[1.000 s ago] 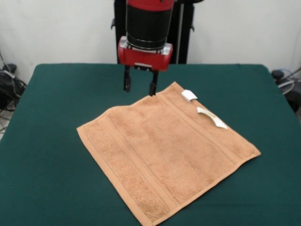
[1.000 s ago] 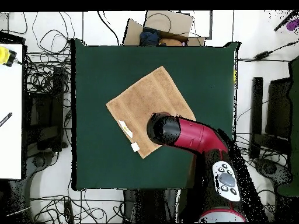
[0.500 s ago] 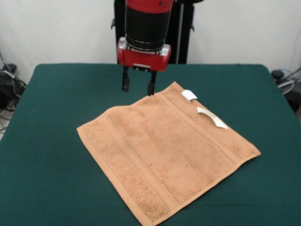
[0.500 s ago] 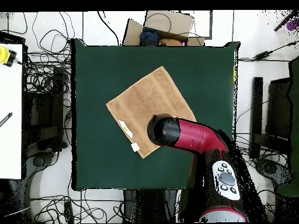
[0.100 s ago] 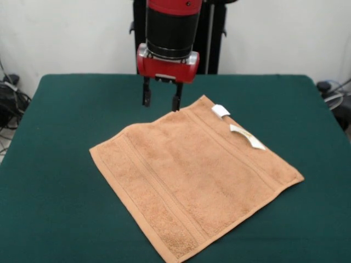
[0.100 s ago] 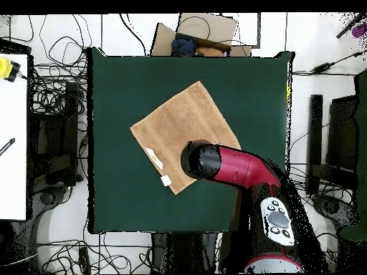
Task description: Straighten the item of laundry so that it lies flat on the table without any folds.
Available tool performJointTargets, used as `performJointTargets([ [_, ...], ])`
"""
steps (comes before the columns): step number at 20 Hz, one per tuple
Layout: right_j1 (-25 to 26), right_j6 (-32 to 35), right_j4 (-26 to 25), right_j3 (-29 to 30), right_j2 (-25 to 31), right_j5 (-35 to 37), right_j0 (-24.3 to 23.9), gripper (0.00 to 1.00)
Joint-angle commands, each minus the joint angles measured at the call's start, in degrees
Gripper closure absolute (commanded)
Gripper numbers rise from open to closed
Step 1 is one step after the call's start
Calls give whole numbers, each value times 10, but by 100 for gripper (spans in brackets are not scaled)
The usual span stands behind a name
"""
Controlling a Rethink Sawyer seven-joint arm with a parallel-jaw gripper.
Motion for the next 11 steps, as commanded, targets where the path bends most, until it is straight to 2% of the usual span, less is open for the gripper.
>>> performJointTargets([
  [1,-5,34,-27,14,57,-31,7,0],
  [11,5,24,-26,2,65,-24,0,0],
])
